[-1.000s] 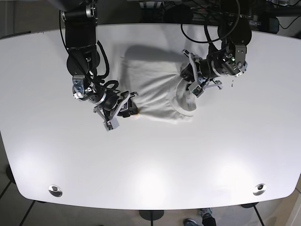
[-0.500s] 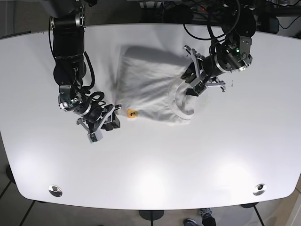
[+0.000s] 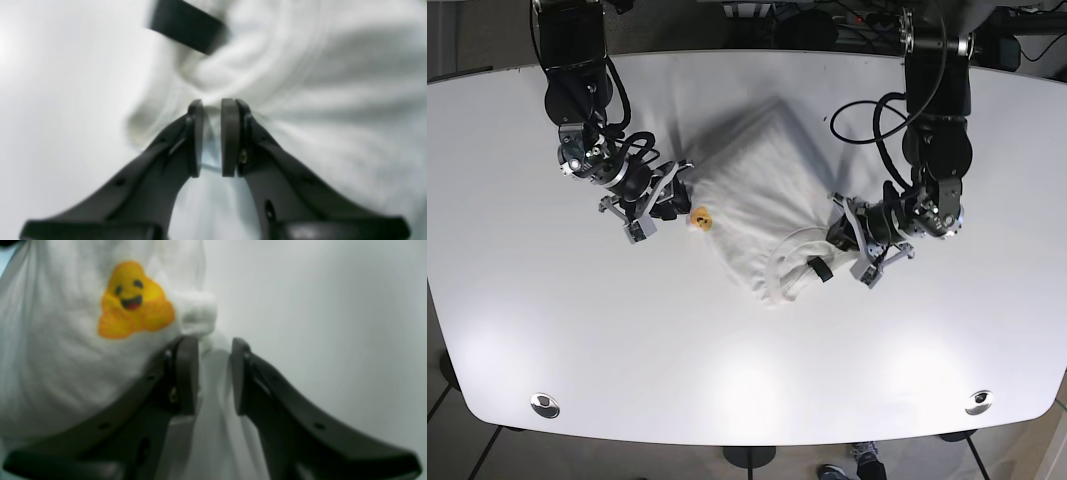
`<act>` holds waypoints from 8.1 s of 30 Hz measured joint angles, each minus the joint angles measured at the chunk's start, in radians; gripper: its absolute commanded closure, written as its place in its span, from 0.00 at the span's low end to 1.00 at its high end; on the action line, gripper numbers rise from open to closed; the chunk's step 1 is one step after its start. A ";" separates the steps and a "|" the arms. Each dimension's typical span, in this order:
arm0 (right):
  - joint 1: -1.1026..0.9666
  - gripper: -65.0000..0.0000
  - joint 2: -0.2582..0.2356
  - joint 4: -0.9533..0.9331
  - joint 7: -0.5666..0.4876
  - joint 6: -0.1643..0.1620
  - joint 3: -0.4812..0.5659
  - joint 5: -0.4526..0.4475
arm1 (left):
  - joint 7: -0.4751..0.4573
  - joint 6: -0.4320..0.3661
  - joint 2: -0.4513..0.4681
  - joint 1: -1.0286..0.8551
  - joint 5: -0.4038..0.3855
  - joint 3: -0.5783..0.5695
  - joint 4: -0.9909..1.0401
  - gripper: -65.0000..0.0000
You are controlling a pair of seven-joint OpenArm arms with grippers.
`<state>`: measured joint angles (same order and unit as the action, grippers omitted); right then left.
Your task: Fold the T-shirt properly
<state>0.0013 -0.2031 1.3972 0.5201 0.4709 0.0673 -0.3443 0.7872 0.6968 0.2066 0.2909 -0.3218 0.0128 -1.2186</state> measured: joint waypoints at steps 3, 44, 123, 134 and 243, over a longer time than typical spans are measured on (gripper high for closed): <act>-0.046 0.76 0.005 0.060 -0.001 -0.011 0.088 0.003 | 0.000 0.000 0.002 0.095 0.000 0.000 0.047 0.82; -0.080 0.76 0.042 0.173 0.067 -0.007 -0.069 0.000 | -0.483 -0.311 0.194 -0.340 0.122 0.017 -0.057 0.41; 0.776 0.25 0.152 -0.690 0.086 0.000 0.182 0.005 | -0.235 -0.042 -0.245 -0.489 0.377 0.408 -0.632 0.41; 0.716 0.56 0.192 -0.798 0.066 -0.008 0.182 0.008 | -0.235 -0.042 -0.245 -0.482 0.375 0.406 -0.588 0.41; 0.598 0.18 0.198 -0.358 0.256 -0.065 0.136 0.004 | -0.234 -0.034 -0.154 -0.365 0.298 0.549 -0.567 0.41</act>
<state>0.5991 -0.0055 1.0389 0.7761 0.4061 0.2035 -0.3401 0.5533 0.6632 0.0528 -0.0746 -0.0242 0.5621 -1.7859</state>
